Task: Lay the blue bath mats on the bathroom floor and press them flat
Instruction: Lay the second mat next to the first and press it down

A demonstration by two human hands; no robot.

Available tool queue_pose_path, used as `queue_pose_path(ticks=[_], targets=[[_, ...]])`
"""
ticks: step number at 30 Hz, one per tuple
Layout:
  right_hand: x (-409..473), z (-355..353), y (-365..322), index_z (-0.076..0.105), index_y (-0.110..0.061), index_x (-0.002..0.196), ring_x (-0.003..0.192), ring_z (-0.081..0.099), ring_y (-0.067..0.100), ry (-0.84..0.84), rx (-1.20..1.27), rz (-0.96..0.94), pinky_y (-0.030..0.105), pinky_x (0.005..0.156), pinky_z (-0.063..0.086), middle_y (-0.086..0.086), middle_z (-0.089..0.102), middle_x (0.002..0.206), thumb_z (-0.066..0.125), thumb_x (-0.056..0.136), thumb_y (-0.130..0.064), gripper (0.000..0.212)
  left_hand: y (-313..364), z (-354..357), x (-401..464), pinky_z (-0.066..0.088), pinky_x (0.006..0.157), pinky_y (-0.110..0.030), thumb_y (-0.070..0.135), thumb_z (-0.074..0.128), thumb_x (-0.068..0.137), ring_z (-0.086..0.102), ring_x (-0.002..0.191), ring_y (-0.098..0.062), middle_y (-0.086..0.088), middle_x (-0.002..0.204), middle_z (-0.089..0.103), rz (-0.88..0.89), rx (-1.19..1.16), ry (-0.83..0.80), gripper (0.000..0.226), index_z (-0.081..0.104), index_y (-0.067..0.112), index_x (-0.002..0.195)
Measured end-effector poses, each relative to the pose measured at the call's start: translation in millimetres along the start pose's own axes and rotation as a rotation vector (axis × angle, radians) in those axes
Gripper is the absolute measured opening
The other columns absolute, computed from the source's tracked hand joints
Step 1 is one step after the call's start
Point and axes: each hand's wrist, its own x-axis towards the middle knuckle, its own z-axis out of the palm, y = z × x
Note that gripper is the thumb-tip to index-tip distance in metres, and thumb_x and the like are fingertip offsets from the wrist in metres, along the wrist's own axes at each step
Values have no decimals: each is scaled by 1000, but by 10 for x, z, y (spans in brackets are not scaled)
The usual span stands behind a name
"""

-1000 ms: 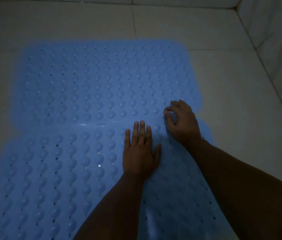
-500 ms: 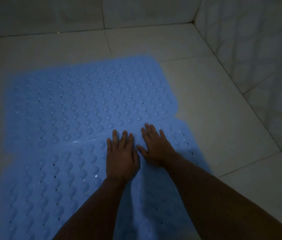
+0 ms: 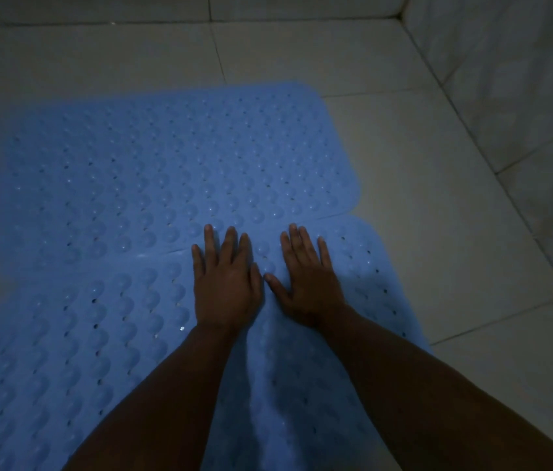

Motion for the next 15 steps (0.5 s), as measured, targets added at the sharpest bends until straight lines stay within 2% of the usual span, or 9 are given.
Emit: queue_pose_path(ticks=[6,11,13,15], targets=[[49,-54,10,13,-11,162,158,-3,23,-110,31,14,53,127,2,9,4,171,28,97,-68,88,-18,-84,82,20,124,-63,35,43,97,16,156,-42,-16,161,40,-21,-17,19,60,47,9,151],[206,-328,36,0,-15,163,156,-15,18,-396,129,40,48,127,-7,4,-13,170,36,99,-64,87,55,-151,112,18,125,-59,38,31,98,14,157,-41,-15,163,38,-65,-33,-11,64,45,9,153],[357,-526,68,3,-17,163,157,-6,19,-529,194,66,44,128,-2,4,-8,170,43,101,-58,84,122,-170,112,20,125,-60,40,26,98,16,157,-41,-15,162,39,-68,-33,-20,66,46,10,153],[466,-733,153,17,-19,162,154,23,24,-484,302,122,41,126,19,8,19,168,50,101,-50,76,249,-186,111,22,124,-60,42,20,96,18,156,-41,-14,162,40,-52,-45,-34,70,47,10,152]])
